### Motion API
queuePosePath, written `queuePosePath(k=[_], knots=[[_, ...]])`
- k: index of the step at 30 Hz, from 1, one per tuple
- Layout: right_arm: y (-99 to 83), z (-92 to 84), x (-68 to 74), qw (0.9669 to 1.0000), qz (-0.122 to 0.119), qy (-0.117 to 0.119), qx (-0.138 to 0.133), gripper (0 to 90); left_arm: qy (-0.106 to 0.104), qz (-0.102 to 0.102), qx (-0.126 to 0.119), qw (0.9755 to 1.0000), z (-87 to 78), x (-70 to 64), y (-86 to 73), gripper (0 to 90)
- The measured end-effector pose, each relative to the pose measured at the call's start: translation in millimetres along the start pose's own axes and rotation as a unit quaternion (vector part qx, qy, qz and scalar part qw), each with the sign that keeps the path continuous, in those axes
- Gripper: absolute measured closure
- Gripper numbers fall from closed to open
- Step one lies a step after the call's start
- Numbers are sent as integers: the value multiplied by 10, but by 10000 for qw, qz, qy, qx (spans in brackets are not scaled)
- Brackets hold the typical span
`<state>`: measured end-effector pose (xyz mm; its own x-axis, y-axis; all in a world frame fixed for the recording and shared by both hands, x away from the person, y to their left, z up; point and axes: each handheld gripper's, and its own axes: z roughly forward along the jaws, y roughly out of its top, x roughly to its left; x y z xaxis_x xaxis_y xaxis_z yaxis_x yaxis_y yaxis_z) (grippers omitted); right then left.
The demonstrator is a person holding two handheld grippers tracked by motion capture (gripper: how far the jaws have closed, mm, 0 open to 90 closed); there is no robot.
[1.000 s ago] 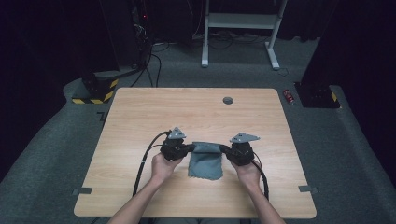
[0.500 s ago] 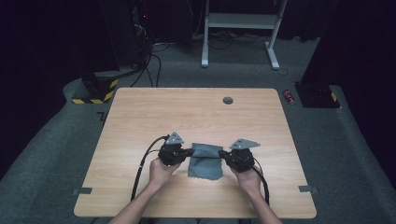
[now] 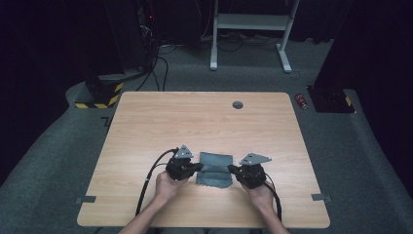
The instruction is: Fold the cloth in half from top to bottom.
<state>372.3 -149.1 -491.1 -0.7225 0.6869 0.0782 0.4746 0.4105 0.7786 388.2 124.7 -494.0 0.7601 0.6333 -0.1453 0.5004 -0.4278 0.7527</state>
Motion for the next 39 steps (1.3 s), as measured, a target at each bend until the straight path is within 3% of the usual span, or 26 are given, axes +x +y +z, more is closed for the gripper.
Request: queuePosePath(k=[9, 16, 39], knots=[[-89, 33, 90, 9999, -86, 66, 65, 885, 64, 100, 85, 9999, -23, -37, -101, 891], [-140, 47, 176, 9994, -284, 53, 166, 885, 70, 115, 141, 9998, -24, -62, -157, 889], [-277, 84, 239, 9989, -314, 63, 337, 864, 144, 233, 335, 9991, -36, -136, -317, 875]])
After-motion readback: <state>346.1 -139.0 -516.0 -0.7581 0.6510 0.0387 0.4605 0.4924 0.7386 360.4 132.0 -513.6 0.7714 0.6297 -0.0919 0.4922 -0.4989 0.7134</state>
